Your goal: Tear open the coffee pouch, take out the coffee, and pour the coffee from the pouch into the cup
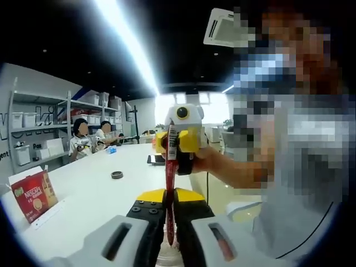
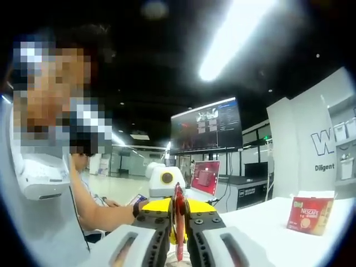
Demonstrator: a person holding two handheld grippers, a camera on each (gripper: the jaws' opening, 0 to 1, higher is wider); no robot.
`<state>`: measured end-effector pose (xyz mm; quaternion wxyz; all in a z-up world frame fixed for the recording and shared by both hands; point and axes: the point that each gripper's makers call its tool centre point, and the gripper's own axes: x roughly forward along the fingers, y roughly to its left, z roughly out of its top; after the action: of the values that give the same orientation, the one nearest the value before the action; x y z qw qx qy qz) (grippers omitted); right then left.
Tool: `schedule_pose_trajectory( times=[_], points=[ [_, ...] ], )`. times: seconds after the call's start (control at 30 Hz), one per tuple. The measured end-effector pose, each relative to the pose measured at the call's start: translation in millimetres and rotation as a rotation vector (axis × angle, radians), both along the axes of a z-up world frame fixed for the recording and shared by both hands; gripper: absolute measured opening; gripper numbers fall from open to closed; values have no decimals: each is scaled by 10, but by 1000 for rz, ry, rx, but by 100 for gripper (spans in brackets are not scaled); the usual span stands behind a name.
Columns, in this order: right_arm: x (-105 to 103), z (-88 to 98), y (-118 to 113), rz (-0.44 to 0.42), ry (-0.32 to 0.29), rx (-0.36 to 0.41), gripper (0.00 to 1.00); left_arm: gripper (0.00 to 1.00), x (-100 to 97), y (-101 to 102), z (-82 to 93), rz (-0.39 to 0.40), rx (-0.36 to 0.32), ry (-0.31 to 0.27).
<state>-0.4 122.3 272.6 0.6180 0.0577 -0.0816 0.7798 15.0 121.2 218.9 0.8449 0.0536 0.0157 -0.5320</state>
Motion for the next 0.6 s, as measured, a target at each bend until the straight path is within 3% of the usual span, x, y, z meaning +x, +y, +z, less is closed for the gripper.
schedule_pose_trajectory(
  times=[0.47,0.6],
  points=[
    [9,-28,10,-7,14,-3,7,11,2,-1,-7,4,2,-17],
    [47,-15,7,-18,17,8,10,6,5,13,12,8,-2,-22]
  ],
)
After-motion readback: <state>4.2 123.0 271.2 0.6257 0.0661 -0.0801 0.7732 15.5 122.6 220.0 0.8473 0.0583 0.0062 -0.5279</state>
